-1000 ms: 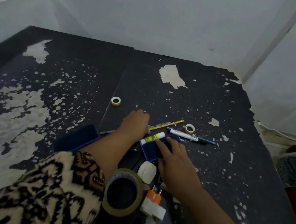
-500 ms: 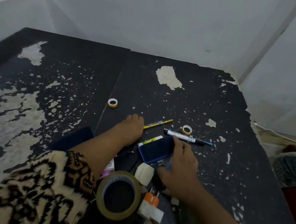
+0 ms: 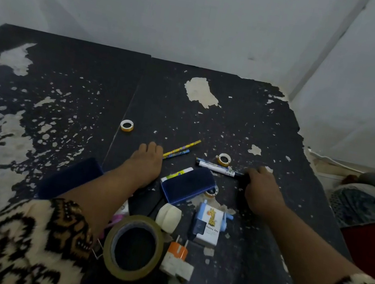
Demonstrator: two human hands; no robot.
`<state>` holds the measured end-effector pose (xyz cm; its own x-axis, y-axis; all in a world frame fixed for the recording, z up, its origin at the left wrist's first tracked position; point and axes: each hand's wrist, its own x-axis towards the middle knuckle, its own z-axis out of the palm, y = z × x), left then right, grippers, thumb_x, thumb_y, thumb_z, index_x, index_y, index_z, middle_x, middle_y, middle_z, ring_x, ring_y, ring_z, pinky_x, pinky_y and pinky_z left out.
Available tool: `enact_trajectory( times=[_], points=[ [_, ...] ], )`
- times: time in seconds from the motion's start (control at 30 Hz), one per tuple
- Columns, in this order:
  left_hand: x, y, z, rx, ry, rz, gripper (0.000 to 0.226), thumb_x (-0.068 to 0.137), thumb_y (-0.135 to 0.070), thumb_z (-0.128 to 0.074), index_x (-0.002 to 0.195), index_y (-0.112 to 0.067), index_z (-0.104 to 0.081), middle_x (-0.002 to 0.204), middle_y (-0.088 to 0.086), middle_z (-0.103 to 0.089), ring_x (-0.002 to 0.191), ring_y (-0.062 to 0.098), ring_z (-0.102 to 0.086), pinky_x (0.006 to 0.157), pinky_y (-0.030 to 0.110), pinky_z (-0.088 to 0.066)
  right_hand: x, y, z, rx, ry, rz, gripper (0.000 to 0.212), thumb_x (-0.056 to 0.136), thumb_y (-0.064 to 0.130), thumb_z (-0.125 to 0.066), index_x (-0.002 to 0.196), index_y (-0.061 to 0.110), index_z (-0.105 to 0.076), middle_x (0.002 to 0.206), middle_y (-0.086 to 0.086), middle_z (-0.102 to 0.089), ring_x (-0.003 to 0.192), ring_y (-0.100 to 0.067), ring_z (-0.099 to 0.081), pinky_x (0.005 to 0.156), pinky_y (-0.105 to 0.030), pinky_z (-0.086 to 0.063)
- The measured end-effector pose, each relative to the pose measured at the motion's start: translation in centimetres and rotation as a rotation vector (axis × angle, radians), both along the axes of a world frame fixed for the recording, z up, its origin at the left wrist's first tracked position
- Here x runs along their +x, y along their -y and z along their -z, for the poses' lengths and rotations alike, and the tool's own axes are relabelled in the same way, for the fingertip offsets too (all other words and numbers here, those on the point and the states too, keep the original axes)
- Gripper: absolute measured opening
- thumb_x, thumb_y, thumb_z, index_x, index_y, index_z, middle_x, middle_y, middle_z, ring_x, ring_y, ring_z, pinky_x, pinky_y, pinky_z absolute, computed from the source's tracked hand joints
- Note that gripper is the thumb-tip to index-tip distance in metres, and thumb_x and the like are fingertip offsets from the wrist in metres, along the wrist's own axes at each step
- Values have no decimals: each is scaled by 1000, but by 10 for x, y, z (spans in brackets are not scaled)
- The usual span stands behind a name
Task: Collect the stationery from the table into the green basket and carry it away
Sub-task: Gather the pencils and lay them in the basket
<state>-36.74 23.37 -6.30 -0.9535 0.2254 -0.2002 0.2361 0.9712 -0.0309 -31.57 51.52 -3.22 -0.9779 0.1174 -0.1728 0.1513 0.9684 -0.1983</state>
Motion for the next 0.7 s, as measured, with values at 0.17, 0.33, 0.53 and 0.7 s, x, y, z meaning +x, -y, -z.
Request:
enact_trajectory(
  times=[0.17,0.33,0.53,0.7],
  points=[
    [-1,0,0,-5,12,6,35,98,-3,-35,132,-1,-34,138,22,-35,120,37,-41,101,42,-40,8,-11,3,85,10,-70,24,95,16,-49,118,13,-50,121,-9,-51,111,-23,-49,88,-35,-44],
    [-1,5,-5,15,22,64,36,97,-1,-34,133,0,-33,137,23,-34,119,37,-40,102,43,-39,22,-22,0,12,130,-57,23,90,18,-58,111,10,-50,115,-10,-51,94,-20,-48,78,-29,-40],
    [8,18,-15,118,-5,177,30,96,4,-33,125,-2,-39,128,20,-39,108,31,-42,93,36,-36,52,-23,-2,-169,71,20,17,87,15,-64,84,19,-49,88,-3,-54,74,-13,-49,57,-24,-34],
    [13,9,-51,332,-97,157,40,87,12,-41,125,1,-38,126,22,-36,98,25,-34,91,36,-35,63,-11,-12,-284,52,82,11,87,14,-66,88,13,-55,87,-6,-59,76,-18,-55,58,-26,-39]
  ],
)
